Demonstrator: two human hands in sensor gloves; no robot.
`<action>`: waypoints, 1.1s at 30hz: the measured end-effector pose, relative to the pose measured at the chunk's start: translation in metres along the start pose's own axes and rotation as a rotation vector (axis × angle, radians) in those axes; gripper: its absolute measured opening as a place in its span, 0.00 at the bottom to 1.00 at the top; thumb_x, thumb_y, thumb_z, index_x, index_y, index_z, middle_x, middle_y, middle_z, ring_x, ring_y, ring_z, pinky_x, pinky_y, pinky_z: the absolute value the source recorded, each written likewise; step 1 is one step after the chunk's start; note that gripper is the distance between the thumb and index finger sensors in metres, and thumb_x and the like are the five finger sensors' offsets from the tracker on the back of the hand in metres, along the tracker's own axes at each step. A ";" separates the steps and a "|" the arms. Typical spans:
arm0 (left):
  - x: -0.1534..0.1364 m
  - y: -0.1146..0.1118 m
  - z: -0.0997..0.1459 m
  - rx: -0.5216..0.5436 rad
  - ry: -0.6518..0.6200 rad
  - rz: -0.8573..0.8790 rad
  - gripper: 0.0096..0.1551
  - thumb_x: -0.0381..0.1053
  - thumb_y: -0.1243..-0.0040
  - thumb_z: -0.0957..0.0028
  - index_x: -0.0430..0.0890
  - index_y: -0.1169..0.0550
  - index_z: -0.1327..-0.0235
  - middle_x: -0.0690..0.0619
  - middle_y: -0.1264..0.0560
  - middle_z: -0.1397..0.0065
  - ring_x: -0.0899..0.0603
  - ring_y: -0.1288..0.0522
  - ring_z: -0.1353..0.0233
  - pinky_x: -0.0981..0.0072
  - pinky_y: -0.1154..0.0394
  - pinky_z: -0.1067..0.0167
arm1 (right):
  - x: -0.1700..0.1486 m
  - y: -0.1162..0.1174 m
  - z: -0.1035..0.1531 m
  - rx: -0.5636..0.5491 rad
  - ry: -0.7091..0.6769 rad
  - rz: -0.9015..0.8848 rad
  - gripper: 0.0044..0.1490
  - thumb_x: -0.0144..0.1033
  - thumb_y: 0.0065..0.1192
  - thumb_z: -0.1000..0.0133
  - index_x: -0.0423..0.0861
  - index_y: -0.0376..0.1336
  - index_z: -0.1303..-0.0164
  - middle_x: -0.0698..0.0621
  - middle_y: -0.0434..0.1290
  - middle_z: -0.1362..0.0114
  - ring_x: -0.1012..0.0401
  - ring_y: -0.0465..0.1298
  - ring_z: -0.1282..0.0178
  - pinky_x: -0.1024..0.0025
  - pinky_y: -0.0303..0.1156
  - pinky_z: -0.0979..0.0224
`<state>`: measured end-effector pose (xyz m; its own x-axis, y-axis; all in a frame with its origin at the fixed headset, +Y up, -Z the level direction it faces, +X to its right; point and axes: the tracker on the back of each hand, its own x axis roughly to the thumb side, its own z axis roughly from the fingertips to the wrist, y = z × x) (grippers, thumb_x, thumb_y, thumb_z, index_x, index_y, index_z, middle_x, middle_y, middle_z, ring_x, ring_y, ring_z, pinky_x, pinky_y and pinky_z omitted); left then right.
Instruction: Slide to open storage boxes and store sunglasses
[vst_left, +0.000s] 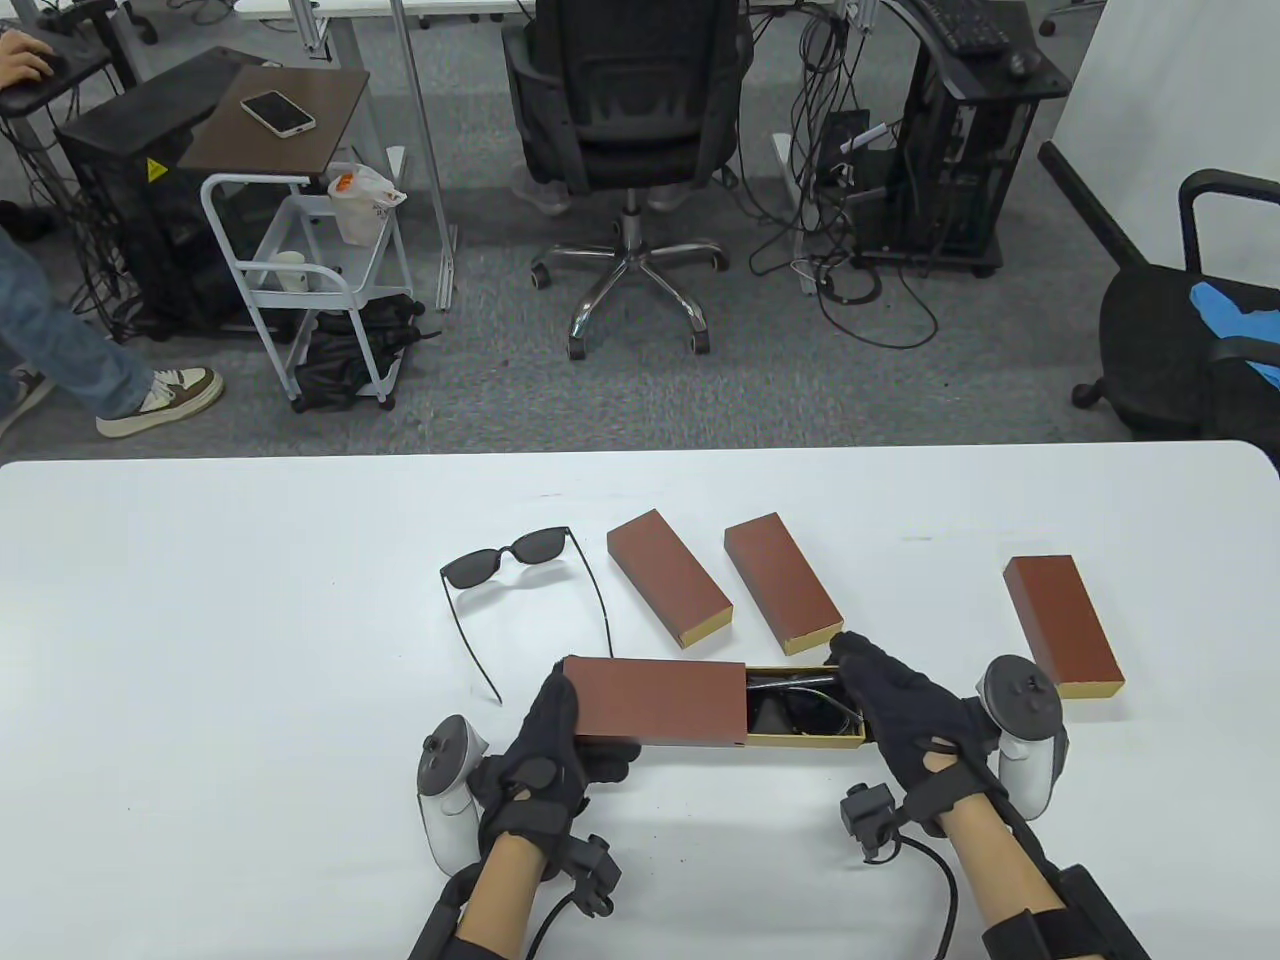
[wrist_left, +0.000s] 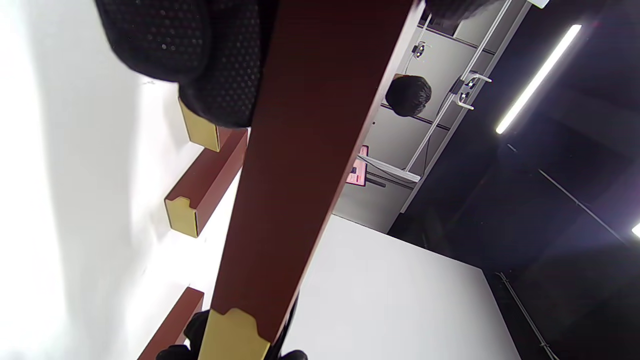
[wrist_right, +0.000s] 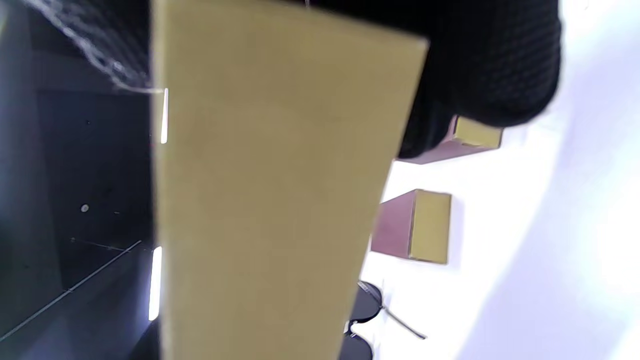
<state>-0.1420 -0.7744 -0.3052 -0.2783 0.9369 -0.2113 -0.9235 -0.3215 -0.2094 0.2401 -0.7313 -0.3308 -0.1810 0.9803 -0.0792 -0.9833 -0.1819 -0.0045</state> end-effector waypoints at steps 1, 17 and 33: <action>-0.001 0.001 0.000 0.002 0.003 -0.007 0.47 0.71 0.61 0.44 0.50 0.52 0.17 0.46 0.27 0.32 0.41 0.22 0.41 0.47 0.26 0.42 | -0.002 0.000 0.001 -0.004 -0.003 0.010 0.34 0.58 0.64 0.56 0.55 0.66 0.42 0.43 0.72 0.33 0.50 0.82 0.50 0.59 0.82 0.51; -0.007 -0.002 -0.003 -0.013 0.030 -0.020 0.47 0.71 0.61 0.44 0.50 0.52 0.17 0.45 0.27 0.32 0.41 0.22 0.40 0.46 0.26 0.42 | -0.003 -0.007 0.008 -0.100 -0.032 0.100 0.29 0.49 0.71 0.58 0.53 0.70 0.47 0.43 0.77 0.39 0.50 0.85 0.55 0.59 0.83 0.55; -0.007 -0.007 -0.002 -0.014 0.056 -0.001 0.47 0.71 0.59 0.44 0.49 0.50 0.17 0.46 0.24 0.32 0.40 0.19 0.40 0.46 0.24 0.43 | -0.002 0.013 0.013 0.105 -0.162 -0.061 0.53 0.68 0.51 0.55 0.51 0.39 0.29 0.41 0.44 0.21 0.43 0.52 0.23 0.51 0.59 0.25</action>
<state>-0.1334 -0.7786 -0.3044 -0.2621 0.9281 -0.2646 -0.9197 -0.3233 -0.2230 0.2278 -0.7346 -0.3179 -0.1132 0.9904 0.0792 -0.9876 -0.1209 0.0999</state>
